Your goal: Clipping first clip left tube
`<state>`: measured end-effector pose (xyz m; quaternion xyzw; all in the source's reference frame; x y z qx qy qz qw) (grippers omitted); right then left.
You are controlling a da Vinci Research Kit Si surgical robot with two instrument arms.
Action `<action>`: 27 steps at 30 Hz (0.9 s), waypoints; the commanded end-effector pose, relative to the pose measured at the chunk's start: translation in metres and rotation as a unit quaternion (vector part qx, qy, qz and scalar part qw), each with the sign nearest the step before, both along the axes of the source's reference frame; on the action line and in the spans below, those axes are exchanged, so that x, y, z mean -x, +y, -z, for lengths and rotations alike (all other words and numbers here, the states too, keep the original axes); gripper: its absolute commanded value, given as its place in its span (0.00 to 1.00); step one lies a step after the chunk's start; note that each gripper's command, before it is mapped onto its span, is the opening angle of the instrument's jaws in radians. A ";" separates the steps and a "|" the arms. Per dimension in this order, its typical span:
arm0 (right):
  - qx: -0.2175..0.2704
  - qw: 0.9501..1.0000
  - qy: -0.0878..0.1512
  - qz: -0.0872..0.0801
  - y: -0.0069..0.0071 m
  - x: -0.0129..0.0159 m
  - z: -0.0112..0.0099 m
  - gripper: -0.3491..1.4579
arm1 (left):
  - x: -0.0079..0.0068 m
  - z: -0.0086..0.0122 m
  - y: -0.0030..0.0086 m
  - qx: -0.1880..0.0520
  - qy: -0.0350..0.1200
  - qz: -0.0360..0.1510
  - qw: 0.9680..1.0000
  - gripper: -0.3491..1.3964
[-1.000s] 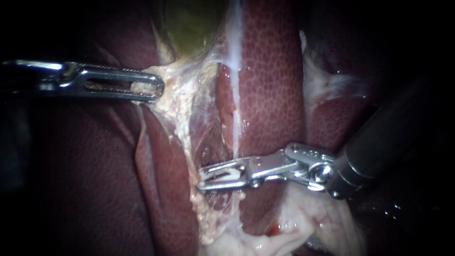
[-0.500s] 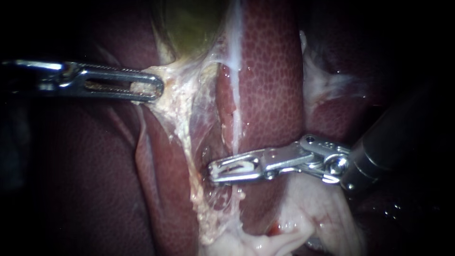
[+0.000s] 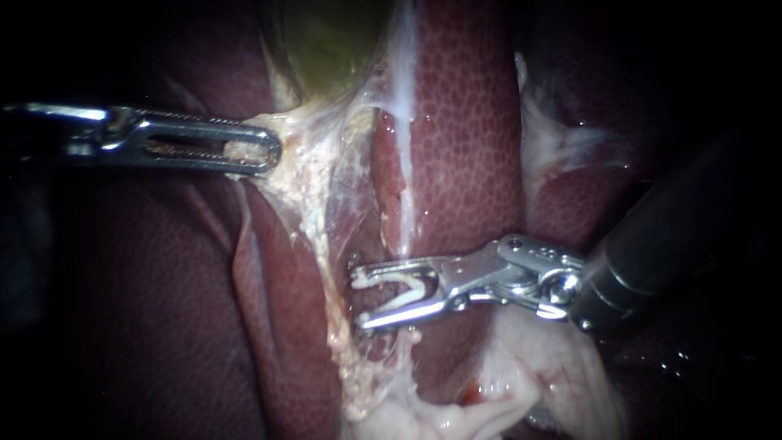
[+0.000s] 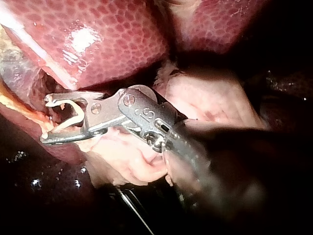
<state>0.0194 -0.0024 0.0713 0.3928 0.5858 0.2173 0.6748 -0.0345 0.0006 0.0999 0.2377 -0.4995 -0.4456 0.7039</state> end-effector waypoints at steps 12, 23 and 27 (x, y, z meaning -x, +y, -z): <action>0.004 1.000 0.001 0.002 -0.0014 -0.0015 -0.0004 0.47 | 0.0000 0.0001 0.0000 0.000 0.000 0.000 1.000 0.00; 0.011 1.000 0.009 0.015 -0.0034 -0.0037 -0.0003 0.47 | 0.0001 0.0001 0.0000 0.000 0.000 0.000 1.000 0.00; 0.004 1.000 0.015 0.018 -0.0039 -0.0042 -0.0002 0.47 | 0.0000 0.0001 0.0000 0.000 0.000 0.000 1.000 0.00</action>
